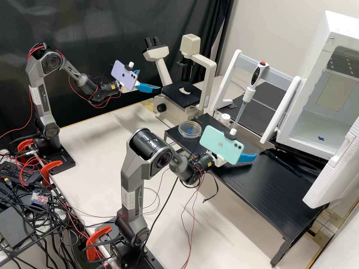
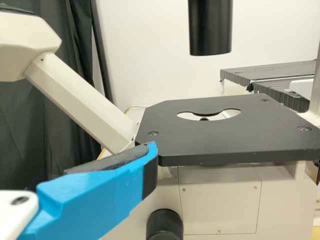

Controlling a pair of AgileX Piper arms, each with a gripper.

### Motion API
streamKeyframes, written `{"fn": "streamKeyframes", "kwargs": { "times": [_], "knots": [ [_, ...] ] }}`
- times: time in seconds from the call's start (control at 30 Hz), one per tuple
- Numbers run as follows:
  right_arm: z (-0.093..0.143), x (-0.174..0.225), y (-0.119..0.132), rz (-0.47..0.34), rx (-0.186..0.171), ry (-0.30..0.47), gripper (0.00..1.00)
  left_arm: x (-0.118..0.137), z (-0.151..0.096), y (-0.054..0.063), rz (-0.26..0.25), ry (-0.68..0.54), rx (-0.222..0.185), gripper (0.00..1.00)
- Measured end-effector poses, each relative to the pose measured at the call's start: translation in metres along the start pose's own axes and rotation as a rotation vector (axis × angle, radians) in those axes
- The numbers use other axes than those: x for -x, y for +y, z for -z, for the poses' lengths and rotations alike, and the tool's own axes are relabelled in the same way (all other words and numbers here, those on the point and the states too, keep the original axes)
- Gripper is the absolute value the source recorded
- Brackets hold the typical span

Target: Move the petri dish to the incubator

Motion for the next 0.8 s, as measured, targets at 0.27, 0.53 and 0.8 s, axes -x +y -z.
{"fn": "streamKeyframes", "kwargs": {
  "times": [0.27,0.53,0.8],
  "knots": [
    [0.000,0.000,0.000,0.000,0.000,0.000,1.00,0.000,0.000,0.000,0.000,0.000,0.000,1.00],
    [0.008,0.015,-0.003,-0.005,-0.009,0.020,1.00,0.000,0.000,0.000,0.000,0.000,0.000,1.00],
    [0.041,0.047,-0.015,0.006,0.010,0.188,1.00,0.000,0.000,0.000,0.000,0.000,0.000,1.00]
  ]
}}
